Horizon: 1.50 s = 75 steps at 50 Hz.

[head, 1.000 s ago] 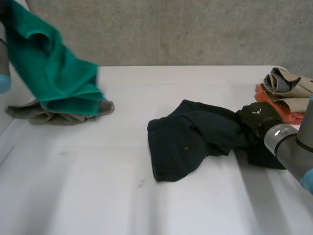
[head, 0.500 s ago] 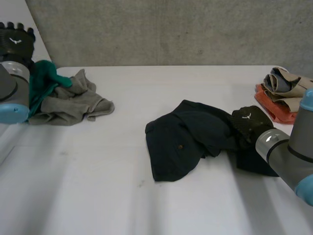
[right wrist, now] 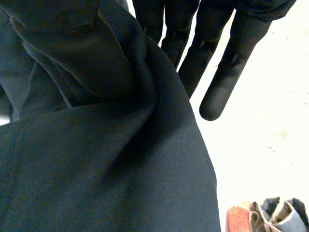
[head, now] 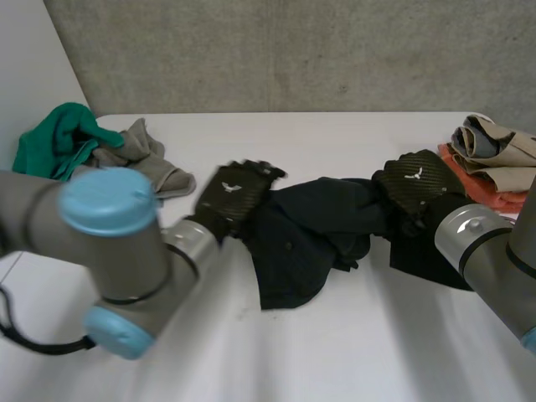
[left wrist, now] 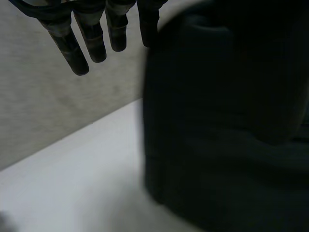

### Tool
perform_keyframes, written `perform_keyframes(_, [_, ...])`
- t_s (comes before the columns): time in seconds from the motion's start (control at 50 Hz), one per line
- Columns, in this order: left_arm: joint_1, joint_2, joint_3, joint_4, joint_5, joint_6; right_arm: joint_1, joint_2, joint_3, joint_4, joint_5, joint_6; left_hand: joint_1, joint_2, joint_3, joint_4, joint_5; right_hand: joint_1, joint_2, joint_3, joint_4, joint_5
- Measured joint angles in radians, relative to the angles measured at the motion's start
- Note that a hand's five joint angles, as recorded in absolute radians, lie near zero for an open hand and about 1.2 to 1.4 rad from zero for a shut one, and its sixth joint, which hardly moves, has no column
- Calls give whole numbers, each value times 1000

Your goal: Fold the laundry.

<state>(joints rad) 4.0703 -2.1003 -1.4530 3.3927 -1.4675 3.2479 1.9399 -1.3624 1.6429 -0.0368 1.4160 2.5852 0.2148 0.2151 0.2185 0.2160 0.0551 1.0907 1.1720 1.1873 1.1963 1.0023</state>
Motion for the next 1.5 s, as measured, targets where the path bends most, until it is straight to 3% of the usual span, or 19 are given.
perform_keyframes(0.08, [-36, -85, 74, 10, -10, 0, 14, -7, 7, 5, -1, 1, 314, 289, 262, 267, 257, -10, -42, -38, -41, -31])
perform_keyframes(0.1, [-46, -121, 107, 13, -17, 1, 18, -11, 10, 7, 0, 1, 586, 525, 516, 525, 510, -174, -244, -249, -255, -243])
perform_keyframes(0.14, [-48, -131, 116, 14, -21, 2, 19, -12, 10, 7, 0, 1, 586, 525, 516, 525, 510, -208, -280, -266, -271, -260])
perform_keyframes(0.16, [-52, -169, 155, 17, -44, 5, 20, -14, 11, 8, 0, 1, 915, 933, 917, 926, 894, -414, -496, -475, -483, -480])
perform_keyframes(0.18, [-50, -179, 168, 18, -58, 6, 21, -25, 16, 11, 2, 4, 915, 960, 947, 956, 907, -771, -854, -855, -866, -868])
perform_keyframes(0.2, [-47, -182, 175, 20, -73, 7, 20, -31, 17, 12, 3, 7, 915, 970, 955, 964, 907, -826, -902, -907, -919, -915])
perform_keyframes(0.32, [34, -102, 201, 59, -240, 17, -4, -101, 14, 15, 4, 59, 916, 975, 959, 967, 907, -861, -959, -981, -988, -959])
perform_keyframes(0.4, [101, 14, 209, 125, -268, 31, -46, -138, 3, 17, 3, 89, 918, 977, 960, 975, 907, -861, -959, -981, -988, -959])
perform_keyframes(0.48, [134, 99, 224, 191, -189, 43, -80, -151, -4, 17, 0, 102, 918, 980, 965, 983, 907, -861, -959, -981, -988, -959])
perform_keyframes(0.62, [115, 146, 238, 252, 47, 46, -104, -150, -2, 16, -3, 118, 918, 980, 966, 988, 907, -861, -959, -981, -988, -959])
perform_keyframes(0.74, [-36, 23, 197, 222, 182, 48, -116, -133, 2, 16, -3, 149, 917, 978, 964, 986, 926, -861, -959, -981, -988, -959])
perform_keyframes(0.78, [-76, -10, 179, 206, 216, 48, -128, -125, 1, 15, -3, 154, 841, 862, 856, 863, 843, -861, -959, -981, -988, -959])
perform_keyframes(0.84, [-139, -62, 128, 168, 300, 50, -158, -107, -3, 14, -1, 156, 336, 374, 385, 397, 378, -861, -959, -981, -988, -959])
perform_keyframes(0.94, [-163, -65, 78, 145, 355, 51, -191, -81, -20, 11, 1, 150, 246, 245, 245, 235, 217, -861, -959, -981, -988, -959])
perform_keyframes(1.1, [-152, 69, -2, 138, 356, 47, -210, -26, -101, 20, -6, 131, 177, 165, 163, 157, 139, -861, -959, -981, -988, -959])
perform_keyframes(1.2, [-105, 227, -74, 135, 315, 45, -190, 14, -186, 64, -13, 87, 176, 156, 156, 153, 131, -861, -959, -981, -988, -959])
perform_keyframes(1.26, [-57, 331, -132, 125, 243, 43, -142, 52, -257, 115, -47, 57, 176, 155, 156, 153, 130, -861, -959, -981, -988, -959])
perform_keyframes(1.4, [59, 501, -288, 30, -73, 45, -13, 232, -468, 260, -181, -13, 76, 68, 63, 65, 43, -861, -959, -981, -988, -959])
perform_keyframes(1.5, [108, 520, -376, -83, -206, 44, 41, 404, -619, 389, -199, -105, 26, 14, 16, 15, -1, -861, -959, -981, -988, -959])
